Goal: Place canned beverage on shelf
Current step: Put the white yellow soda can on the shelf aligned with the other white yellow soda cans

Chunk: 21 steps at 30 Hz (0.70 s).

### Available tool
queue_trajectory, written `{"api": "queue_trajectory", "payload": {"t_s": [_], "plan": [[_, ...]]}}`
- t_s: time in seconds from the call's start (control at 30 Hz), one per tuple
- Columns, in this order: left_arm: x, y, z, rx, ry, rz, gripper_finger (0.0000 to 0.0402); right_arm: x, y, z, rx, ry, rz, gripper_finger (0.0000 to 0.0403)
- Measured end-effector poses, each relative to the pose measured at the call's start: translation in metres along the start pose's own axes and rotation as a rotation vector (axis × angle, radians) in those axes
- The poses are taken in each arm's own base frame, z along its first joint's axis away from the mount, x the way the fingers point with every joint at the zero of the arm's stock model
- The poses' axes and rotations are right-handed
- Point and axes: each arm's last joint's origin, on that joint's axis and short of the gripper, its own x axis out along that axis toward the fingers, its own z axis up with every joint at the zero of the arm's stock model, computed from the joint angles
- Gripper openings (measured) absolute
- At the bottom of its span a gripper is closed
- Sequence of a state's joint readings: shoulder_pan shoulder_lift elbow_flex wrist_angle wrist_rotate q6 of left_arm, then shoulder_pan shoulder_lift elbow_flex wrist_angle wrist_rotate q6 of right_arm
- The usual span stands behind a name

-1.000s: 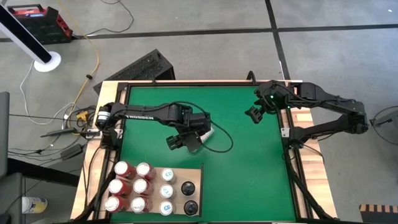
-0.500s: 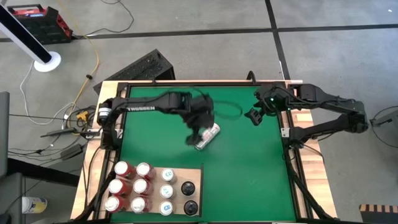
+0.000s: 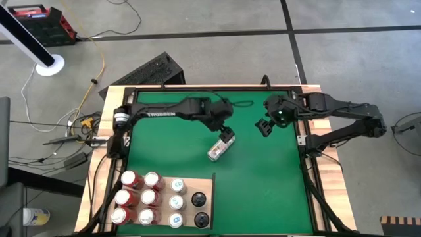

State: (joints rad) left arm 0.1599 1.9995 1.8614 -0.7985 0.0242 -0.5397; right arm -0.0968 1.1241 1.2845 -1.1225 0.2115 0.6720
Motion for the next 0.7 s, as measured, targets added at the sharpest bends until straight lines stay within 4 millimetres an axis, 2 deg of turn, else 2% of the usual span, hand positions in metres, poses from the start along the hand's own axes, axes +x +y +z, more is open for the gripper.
{"api": "queue_trajectory", "payload": {"t_s": [0.2,0.4,0.57,0.7], "plan": [[0.048,-0.005,-0.018,0.023,0.066,0.095,0.0288,0.011,0.004,0.002,-0.028,0.031,-0.025,0.0374],[0.087,0.0,-0.033,0.032,0.151,0.125,0.0288,0.012,0.004,0.002,-0.032,0.038,-0.029,0.0374],[0.106,-0.003,-0.045,0.061,0.207,0.122,0.0288,0.011,0.002,0.0,-0.037,0.06,-0.039,0.0374],[0.112,-0.005,-0.049,0.102,0.215,0.129,0.0288,0.011,0.002,-0.001,-0.038,0.063,-0.042,0.0374]]}}
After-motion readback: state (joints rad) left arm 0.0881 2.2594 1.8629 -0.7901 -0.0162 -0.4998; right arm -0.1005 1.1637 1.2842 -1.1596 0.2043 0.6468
